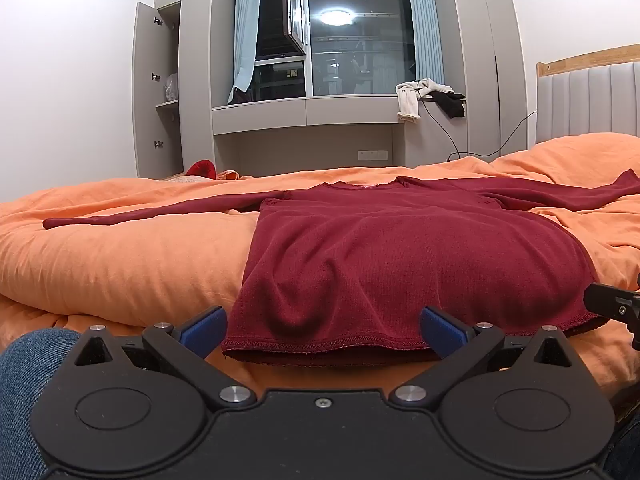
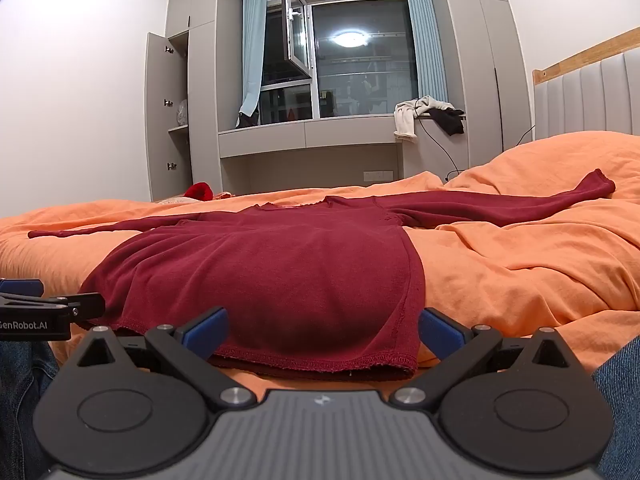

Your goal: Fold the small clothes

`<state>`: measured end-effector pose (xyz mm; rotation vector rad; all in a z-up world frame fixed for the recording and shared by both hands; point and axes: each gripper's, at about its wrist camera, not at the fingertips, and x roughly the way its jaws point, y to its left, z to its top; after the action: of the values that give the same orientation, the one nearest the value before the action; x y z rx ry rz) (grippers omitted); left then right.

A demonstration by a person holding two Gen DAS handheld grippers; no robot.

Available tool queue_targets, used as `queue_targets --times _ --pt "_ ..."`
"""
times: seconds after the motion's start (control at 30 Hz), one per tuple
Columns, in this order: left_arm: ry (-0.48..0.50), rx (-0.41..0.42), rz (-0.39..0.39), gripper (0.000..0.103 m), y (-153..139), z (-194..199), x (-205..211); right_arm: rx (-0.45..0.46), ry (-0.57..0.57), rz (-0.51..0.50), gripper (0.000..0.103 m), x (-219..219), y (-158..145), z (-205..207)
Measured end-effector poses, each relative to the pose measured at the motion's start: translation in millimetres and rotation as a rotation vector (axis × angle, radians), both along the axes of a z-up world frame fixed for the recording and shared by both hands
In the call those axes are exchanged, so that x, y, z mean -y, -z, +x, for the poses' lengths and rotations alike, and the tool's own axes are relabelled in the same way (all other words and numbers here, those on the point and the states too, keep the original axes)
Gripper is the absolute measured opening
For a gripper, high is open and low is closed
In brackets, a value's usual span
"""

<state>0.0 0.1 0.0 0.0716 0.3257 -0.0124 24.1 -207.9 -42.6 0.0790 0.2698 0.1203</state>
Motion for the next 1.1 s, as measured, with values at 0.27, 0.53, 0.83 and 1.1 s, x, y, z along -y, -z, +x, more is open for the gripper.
queue_targets --times 0.27,0.53,0.83,1.1 --pt "0.000 -0.001 0.001 0.102 0.0 0.4 0.0 0.000 0.000 0.000 0.103 -0.3 -0.1 -0.2" --pt "0.000 0.000 0.002 0.102 0.0 0.0 0.0 0.000 0.000 0.000 0.103 -0.5 -0.2 -0.3" --pt "0.002 -0.001 0.002 0.102 0.0 0.1 0.0 -0.002 -0.003 -0.003 0.103 -0.9 -0.4 -0.2" --pt "0.006 -0.008 0.012 0.102 0.0 4.1 3.8 -0.004 -0.005 -0.002 0.103 -1.2 0.6 -0.1"
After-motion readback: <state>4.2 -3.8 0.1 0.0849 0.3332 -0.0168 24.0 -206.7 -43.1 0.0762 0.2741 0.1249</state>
